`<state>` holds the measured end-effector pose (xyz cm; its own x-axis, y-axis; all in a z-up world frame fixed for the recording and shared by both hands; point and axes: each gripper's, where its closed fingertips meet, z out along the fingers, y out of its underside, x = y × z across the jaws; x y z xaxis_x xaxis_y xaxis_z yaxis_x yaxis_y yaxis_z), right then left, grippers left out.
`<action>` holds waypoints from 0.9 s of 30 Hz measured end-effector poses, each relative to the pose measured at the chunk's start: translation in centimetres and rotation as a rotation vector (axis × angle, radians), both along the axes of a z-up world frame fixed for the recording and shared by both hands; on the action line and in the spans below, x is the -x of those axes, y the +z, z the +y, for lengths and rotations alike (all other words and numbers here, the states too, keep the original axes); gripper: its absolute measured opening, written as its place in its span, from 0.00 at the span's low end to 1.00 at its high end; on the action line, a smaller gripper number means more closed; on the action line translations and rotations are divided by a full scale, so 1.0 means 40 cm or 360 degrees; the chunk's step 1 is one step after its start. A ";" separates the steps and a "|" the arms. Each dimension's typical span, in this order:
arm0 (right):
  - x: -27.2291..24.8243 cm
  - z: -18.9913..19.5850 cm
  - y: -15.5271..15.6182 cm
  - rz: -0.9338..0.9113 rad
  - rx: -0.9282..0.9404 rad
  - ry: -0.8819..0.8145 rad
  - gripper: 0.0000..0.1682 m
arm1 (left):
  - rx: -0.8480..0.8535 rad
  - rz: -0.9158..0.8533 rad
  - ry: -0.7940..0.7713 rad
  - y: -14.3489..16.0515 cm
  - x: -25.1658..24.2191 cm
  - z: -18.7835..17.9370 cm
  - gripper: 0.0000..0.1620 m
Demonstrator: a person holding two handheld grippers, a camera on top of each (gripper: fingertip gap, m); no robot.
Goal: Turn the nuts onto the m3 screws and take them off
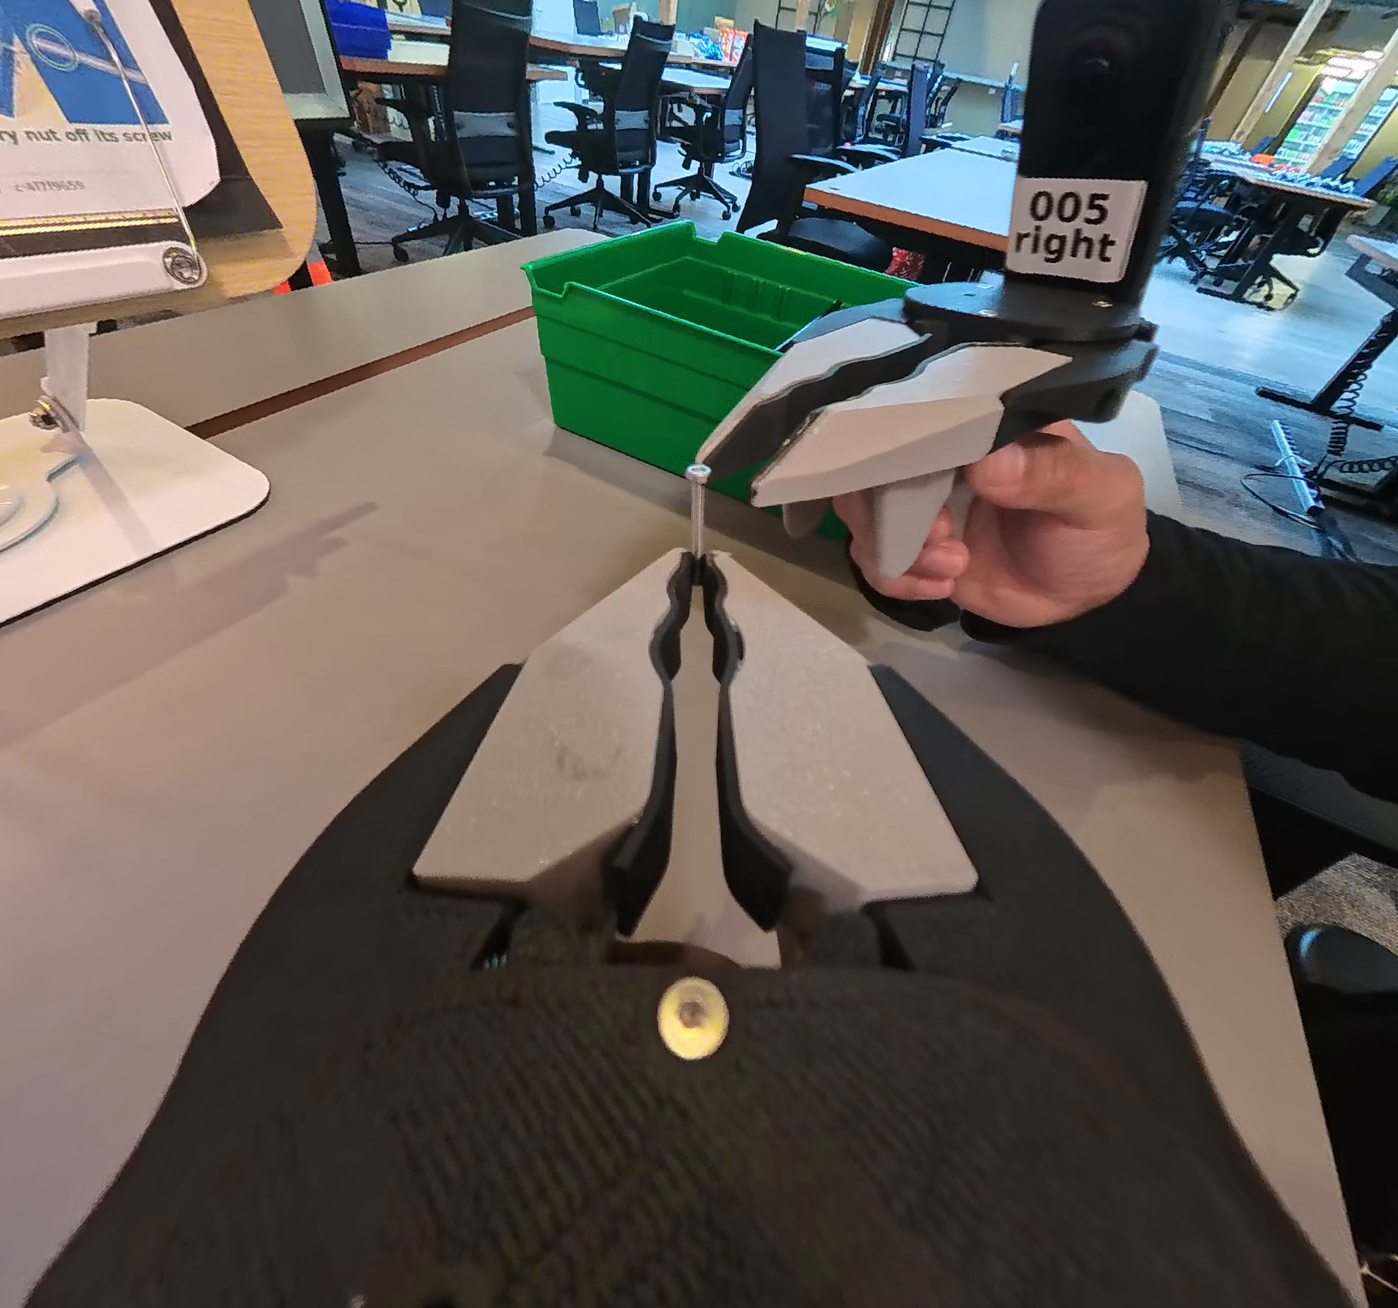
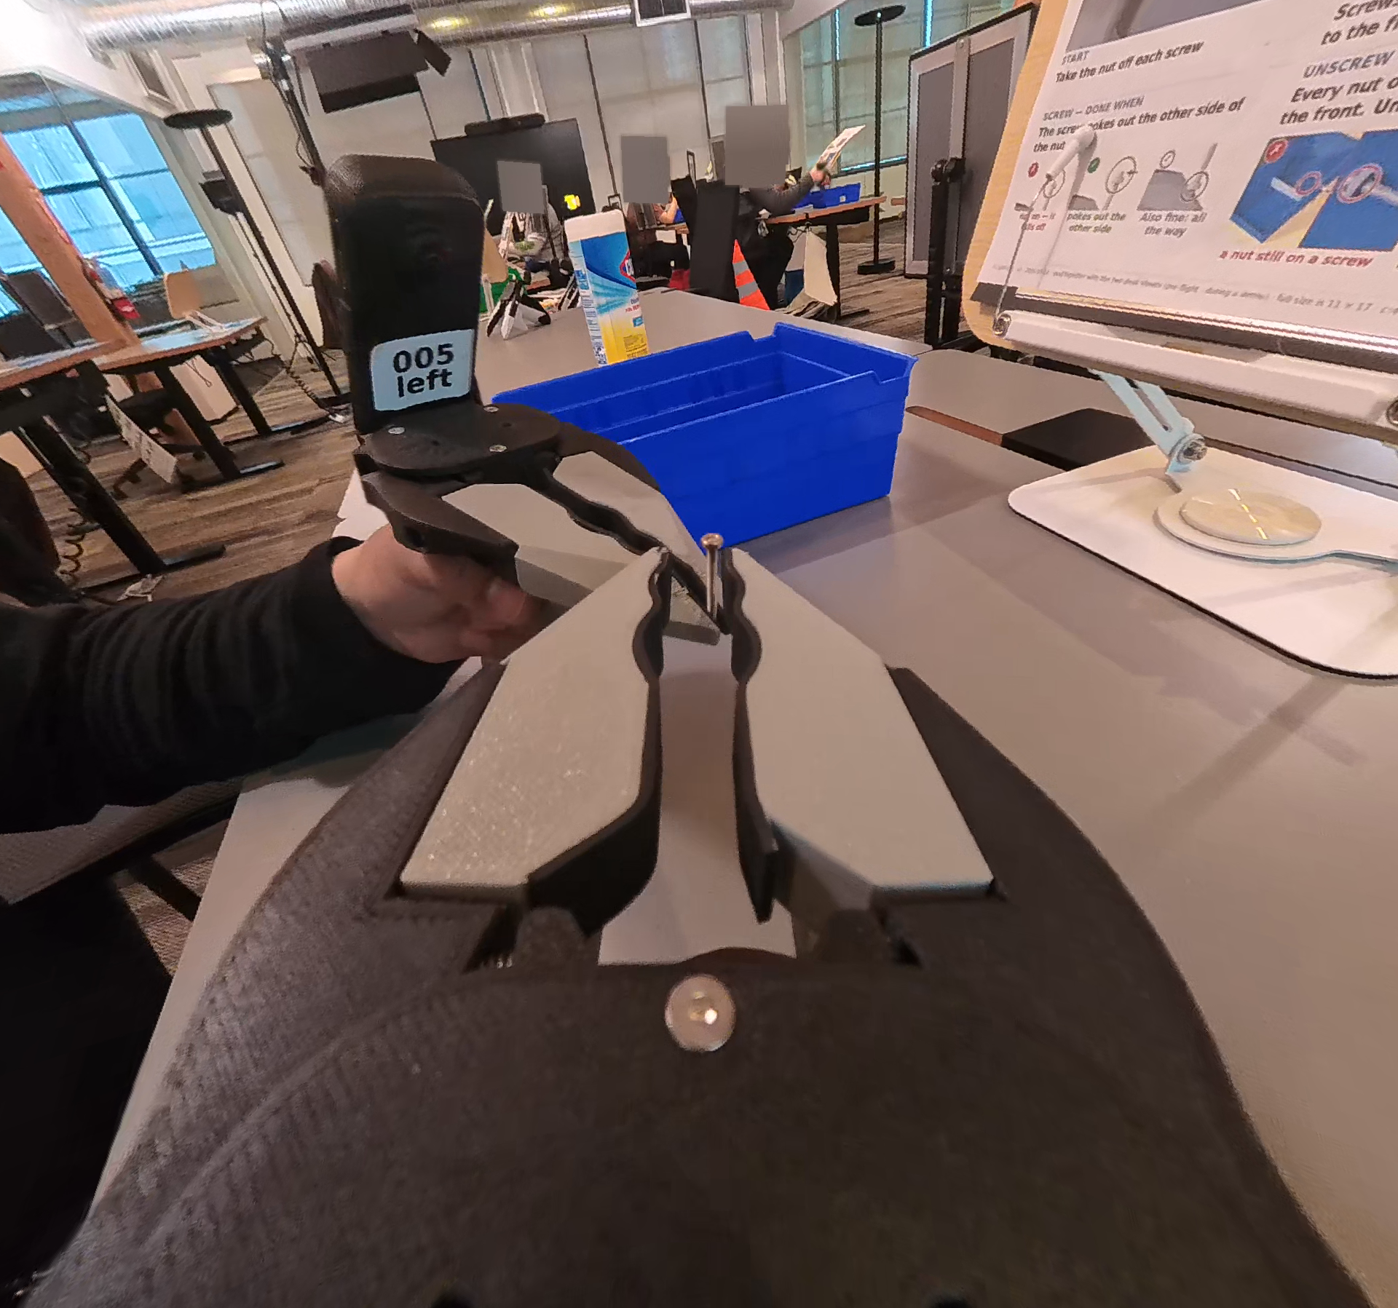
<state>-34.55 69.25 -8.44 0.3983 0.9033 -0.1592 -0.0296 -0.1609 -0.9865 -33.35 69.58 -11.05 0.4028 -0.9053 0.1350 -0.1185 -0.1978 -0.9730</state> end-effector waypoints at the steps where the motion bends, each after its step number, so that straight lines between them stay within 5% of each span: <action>1: 0.001 0.000 0.001 -0.0005 -0.0010 -0.0005 0.05 | 0.0000 0.0003 -0.0003 -0.001 -0.001 -0.001 0.00; 27: 0.018 -0.001 -0.013 -0.0038 -0.0007 0.0004 0.04 | -0.0021 0.0032 -0.0055 -0.006 -0.027 -0.025 0.00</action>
<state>-35.25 69.21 -8.97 0.3995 0.9051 -0.1458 -0.0057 -0.1567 -0.9876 -32.28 68.56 -11.29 0.3739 -0.9203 0.1148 -0.1447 -0.1802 -0.9729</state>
